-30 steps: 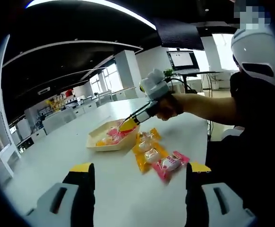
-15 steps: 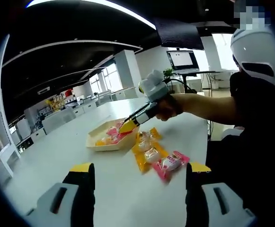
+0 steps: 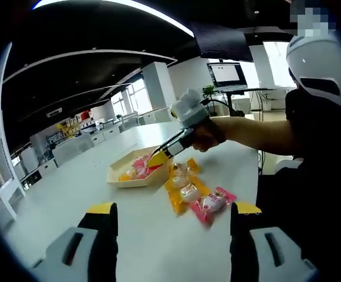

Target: Pick up the marshmallows scattered on the table and place them into the bowl on the table

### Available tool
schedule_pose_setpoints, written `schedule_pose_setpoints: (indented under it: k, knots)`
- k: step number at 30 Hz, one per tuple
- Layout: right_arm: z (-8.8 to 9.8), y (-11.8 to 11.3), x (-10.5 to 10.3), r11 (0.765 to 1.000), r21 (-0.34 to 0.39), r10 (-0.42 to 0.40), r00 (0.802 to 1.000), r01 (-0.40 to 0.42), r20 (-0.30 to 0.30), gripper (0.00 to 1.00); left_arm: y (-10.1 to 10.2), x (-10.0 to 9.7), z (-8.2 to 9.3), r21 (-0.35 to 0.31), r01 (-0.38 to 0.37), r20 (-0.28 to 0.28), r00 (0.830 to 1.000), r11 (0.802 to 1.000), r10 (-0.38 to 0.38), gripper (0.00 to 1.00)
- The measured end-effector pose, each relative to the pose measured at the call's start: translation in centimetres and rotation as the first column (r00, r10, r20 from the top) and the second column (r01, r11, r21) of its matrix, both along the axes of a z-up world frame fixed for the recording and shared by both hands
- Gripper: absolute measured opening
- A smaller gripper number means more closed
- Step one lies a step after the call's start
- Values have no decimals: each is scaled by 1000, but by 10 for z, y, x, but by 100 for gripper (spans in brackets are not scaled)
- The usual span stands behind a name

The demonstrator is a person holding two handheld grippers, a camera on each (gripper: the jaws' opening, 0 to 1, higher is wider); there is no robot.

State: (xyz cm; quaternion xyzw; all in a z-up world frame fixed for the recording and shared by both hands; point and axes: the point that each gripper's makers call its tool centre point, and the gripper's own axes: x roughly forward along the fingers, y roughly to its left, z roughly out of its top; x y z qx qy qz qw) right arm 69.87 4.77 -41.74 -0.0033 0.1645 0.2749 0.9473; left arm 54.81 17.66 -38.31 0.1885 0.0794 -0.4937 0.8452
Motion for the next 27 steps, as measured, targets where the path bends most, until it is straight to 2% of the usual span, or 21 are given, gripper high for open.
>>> schedule_pose_setpoints:
  k: [27]
  knots:
    - [5, 2, -5, 999, -39, 6, 999, -4, 43, 32, 2, 2, 1, 3, -5, 3, 1000, 1000, 5, 77]
